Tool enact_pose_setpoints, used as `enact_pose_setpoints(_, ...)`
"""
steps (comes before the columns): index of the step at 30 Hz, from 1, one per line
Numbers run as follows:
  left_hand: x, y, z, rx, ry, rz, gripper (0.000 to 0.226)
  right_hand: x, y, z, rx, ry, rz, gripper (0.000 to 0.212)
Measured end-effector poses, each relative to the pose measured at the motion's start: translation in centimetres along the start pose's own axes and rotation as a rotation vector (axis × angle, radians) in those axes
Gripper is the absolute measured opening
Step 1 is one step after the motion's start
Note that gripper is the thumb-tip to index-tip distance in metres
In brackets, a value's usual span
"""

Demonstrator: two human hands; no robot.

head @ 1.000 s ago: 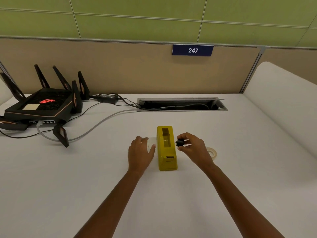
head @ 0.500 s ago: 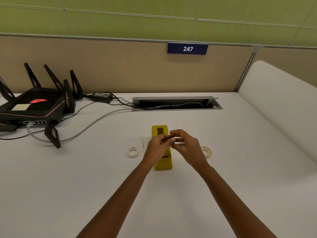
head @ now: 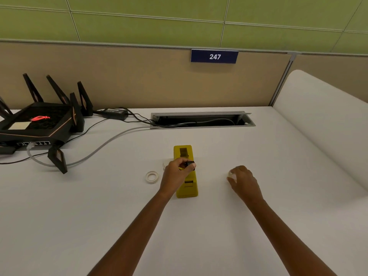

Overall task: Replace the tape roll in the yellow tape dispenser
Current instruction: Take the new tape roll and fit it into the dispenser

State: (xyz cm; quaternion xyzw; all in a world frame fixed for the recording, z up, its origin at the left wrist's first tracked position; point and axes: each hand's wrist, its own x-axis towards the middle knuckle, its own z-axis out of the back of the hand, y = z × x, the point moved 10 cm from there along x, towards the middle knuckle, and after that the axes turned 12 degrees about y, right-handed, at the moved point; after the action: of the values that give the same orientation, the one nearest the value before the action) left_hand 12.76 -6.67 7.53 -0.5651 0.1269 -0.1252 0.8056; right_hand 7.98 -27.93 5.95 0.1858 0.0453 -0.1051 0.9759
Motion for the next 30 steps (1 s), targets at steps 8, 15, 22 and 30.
enact_pose_setpoints(8, -0.1, -0.3, 0.1, 0.014, 0.000, 0.005, 0.029, -0.1, -1.6, -0.4, 0.015, 0.016, -0.072, 0.025)
enact_pose_setpoints(15, -0.5, -0.7, -0.2, -0.058, 0.003, -0.018, 0.017, -0.5, -2.0, -0.1, 0.500, -0.054, -0.118, 0.028)
enact_pose_setpoints(22, -0.8, -0.5, -0.3, -0.233, -0.011, 0.017, 0.029, -1.3, 1.7, -2.3, 1.231, 0.152, -0.075, 0.012)
enact_pose_setpoints(30, -1.4, -0.9, -0.4, -0.401, -0.037, 0.031, 0.016, -1.9, 7.9, -2.3, 1.544, 0.354, 0.136, 0.018)
